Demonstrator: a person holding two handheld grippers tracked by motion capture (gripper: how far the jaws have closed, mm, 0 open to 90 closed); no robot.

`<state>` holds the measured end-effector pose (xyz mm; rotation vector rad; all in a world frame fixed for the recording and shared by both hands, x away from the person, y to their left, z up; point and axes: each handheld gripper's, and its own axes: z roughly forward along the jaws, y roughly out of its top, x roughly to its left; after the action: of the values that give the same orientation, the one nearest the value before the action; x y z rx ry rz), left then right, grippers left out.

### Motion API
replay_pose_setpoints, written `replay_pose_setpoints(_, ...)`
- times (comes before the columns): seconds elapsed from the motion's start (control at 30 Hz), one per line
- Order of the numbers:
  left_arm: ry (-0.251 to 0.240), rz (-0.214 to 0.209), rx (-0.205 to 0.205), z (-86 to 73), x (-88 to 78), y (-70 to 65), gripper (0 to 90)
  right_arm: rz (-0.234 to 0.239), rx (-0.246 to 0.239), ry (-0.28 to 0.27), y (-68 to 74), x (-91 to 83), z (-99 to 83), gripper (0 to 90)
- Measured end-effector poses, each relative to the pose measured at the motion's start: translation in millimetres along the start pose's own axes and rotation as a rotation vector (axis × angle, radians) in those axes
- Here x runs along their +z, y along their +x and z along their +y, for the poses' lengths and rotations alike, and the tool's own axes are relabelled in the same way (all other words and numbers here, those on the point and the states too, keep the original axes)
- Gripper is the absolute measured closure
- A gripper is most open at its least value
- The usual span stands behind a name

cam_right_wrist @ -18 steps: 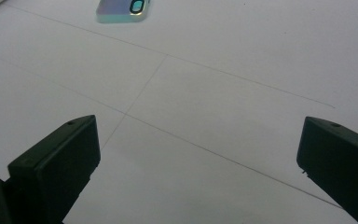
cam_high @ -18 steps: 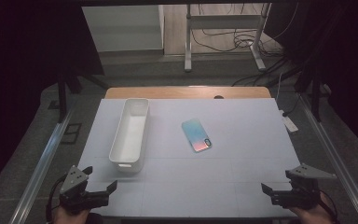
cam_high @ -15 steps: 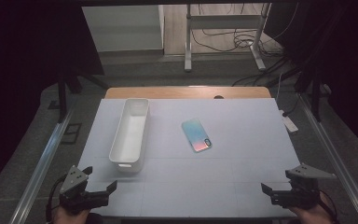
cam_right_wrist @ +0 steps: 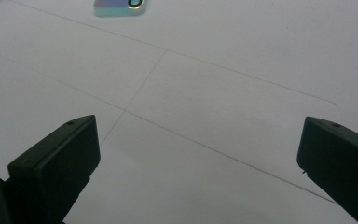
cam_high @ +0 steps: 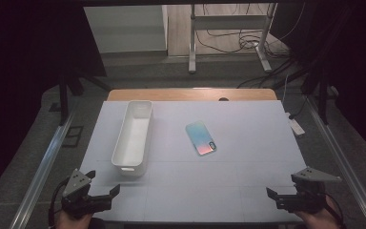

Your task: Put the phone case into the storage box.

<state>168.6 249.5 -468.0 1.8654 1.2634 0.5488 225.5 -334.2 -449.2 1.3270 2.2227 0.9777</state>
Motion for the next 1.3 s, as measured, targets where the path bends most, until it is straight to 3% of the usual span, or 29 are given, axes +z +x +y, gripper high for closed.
replay_pose_setpoints(0.73,0.026,0.003,0.028,1.3,2.4,-3.0,0.0,0.032,-0.020,0.049,0.6,8.8,5.9,0.0)
replay_pose_setpoints(1.0,0.016,-0.001,0.015,0.8,1.2,-1.5,0.0,0.044,-0.026,0.057,2.3,14.5,11.0,0.0)
replay_pose_setpoints(1.3,0.012,-0.003,0.028,0.5,0.8,-2.5,0.0,0.048,-0.039,0.072,2.5,18.5,16.0,0.0)
